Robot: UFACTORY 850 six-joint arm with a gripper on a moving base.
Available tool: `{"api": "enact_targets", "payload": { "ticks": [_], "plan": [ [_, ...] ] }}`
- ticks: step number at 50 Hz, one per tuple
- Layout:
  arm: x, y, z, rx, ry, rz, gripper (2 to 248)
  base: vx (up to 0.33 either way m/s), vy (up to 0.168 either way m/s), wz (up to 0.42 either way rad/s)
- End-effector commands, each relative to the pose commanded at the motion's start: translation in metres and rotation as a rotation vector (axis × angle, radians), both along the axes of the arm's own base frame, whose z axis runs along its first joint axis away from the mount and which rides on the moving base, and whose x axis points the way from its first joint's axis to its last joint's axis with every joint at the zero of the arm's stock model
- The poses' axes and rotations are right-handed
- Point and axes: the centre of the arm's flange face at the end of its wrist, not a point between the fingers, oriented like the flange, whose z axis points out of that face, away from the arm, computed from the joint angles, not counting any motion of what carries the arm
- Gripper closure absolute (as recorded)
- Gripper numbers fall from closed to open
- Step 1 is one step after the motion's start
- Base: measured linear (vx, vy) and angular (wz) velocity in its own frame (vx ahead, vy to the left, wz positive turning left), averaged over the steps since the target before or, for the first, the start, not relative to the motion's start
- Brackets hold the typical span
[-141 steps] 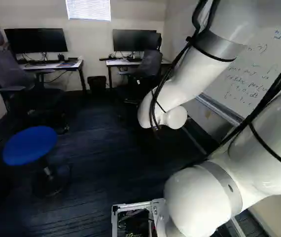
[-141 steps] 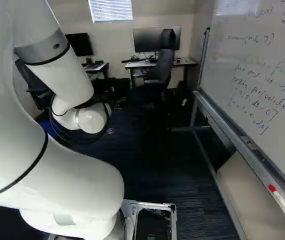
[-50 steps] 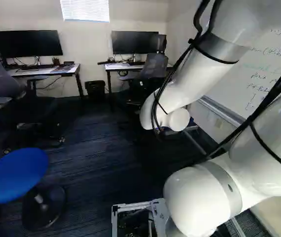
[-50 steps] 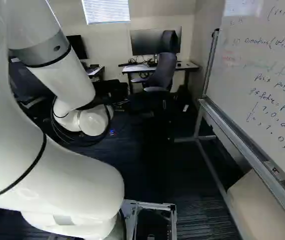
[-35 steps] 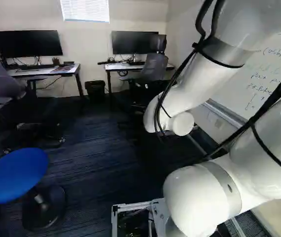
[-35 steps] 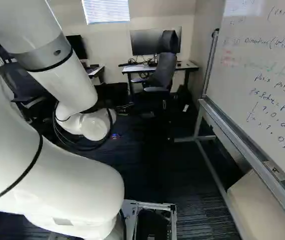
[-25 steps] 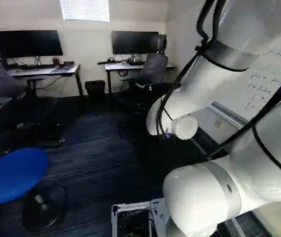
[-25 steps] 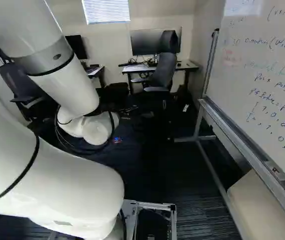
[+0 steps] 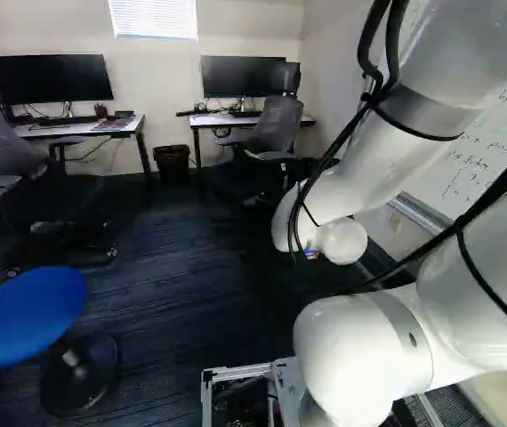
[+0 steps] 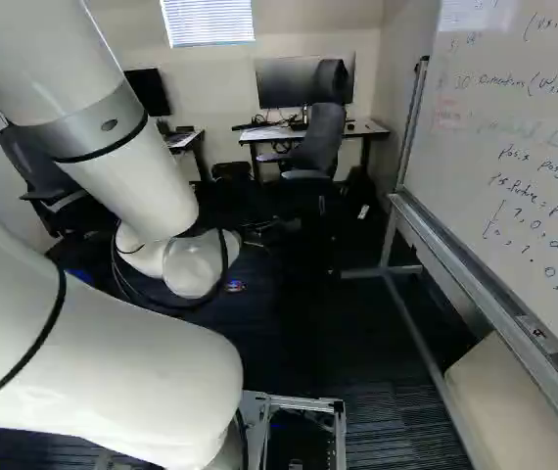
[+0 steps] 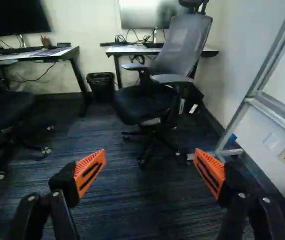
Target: Open the door and move inside
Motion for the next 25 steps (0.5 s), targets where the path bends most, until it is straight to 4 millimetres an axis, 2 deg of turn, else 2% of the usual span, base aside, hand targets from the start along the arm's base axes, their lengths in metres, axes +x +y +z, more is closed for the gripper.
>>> {"api": "enact_targets", "payload": {
  "ticks": [25],
  "plan": [
    [-0.0007,-0.0007,-0.0005,0.0,0.001,-0.003,3,0.0,0.0,0.0]
  ]
}}
